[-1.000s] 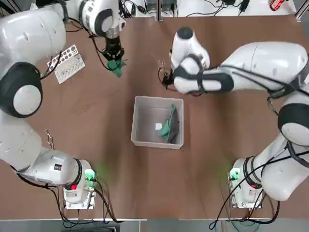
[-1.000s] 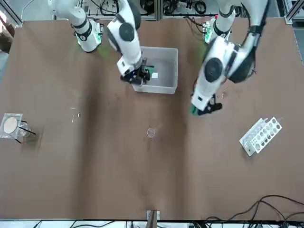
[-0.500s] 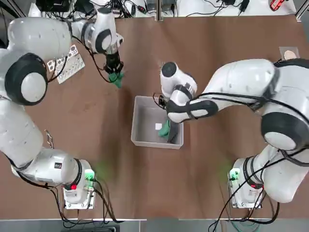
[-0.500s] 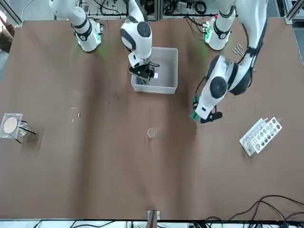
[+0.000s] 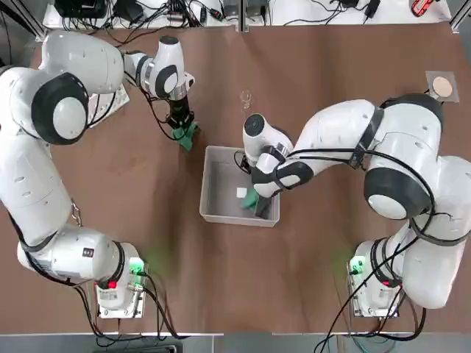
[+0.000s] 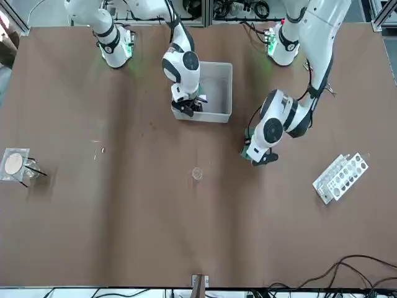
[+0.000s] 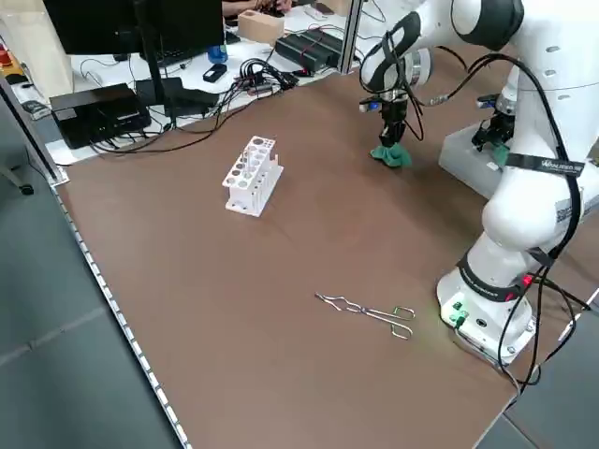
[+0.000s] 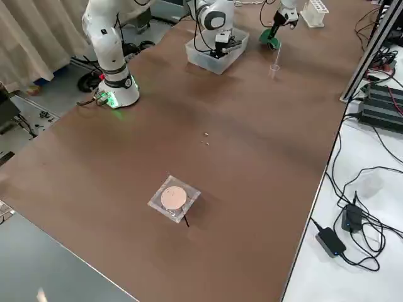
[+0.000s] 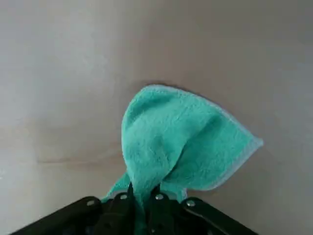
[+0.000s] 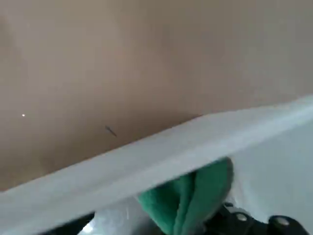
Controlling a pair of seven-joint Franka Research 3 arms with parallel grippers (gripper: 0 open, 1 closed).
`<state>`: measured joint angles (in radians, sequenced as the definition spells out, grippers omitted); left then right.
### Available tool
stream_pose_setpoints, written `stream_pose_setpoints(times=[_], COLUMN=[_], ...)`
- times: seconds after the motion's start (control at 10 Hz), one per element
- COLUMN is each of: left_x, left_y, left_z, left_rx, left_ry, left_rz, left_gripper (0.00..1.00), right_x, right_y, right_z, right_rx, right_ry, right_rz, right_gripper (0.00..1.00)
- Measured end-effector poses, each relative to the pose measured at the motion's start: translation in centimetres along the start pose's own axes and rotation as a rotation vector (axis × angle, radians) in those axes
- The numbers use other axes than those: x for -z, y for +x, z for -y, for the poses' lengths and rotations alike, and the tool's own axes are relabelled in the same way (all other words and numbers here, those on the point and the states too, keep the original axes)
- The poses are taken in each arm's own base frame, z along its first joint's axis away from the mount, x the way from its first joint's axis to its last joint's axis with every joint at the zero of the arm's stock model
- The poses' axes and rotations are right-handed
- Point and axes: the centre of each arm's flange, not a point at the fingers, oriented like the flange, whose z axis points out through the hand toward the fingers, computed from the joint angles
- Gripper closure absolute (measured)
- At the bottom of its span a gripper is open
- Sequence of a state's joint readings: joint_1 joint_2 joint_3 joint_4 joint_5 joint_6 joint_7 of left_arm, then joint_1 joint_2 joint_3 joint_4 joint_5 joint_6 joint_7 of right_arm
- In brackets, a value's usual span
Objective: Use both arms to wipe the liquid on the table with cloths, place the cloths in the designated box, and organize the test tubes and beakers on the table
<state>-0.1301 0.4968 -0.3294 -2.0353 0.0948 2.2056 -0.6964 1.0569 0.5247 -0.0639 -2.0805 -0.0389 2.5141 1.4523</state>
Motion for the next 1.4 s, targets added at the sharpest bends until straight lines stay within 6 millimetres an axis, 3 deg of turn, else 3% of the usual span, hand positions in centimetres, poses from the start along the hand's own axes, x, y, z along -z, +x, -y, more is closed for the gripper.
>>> stream_pose_setpoints(times=[0.1, 0.3, 0.4, 0.6, 0.7, 0.9, 1.1, 1.2, 1.4], left_x=[-0.5, -1.2, -1.6, -2.2, -2.7, -4.0, -5.6, -6.1, -6.9], left_y=[0.2, 0.6, 0.8, 0.3, -0.1, -1.4, -2.4, -2.6, -2.1], left_z=[0.2, 1.5, 2.7, 5.6, 7.4, 11.8, 16.5, 18.9, 23.9], left_rx=[0.005, 0.032, 0.051, 0.088, 0.108, 0.153, 0.191, 0.200, 0.209], left_ry=[0.003, 0.019, 0.031, 0.063, 0.082, 0.119, 0.163, 0.195, 0.240], left_rz=[0.009, 0.028, 0.038, 0.057, 0.069, 0.103, 0.137, 0.143, 0.156], left_gripper=[0.91, 0.91, 0.91, 0.91, 0.91, 0.91, 0.91, 0.91, 0.91], right_x=[0.2, 0.7, 0.9, 2.1, 3.0, 5.9, 10.7, 13.5, 17.7], right_y=[0.1, 0.6, 1.0, 1.7, 2.1, 3.8, 7.0, 9.3, 15.5], right_z=[0.2, 0.5, 0.6, 1.1, 1.3, 2.1, 2.4, 2.0, -0.7], right_rx=[-0.002, -0.010, -0.015, 0.001, 0.003, 0.026, 0.063, 0.096, 0.183], right_ry=[0.002, -0.006, -0.022, -0.100, -0.147, -0.216, -0.251, -0.245, -0.217], right_rz=[-0.001, -0.002, -0.001, 0.009, 0.015, 0.031, 0.058, 0.074, 0.111], right_gripper=[0.15, 0.48, 0.61, 0.74, 0.91, 0.92, 0.92, 0.92, 0.92])
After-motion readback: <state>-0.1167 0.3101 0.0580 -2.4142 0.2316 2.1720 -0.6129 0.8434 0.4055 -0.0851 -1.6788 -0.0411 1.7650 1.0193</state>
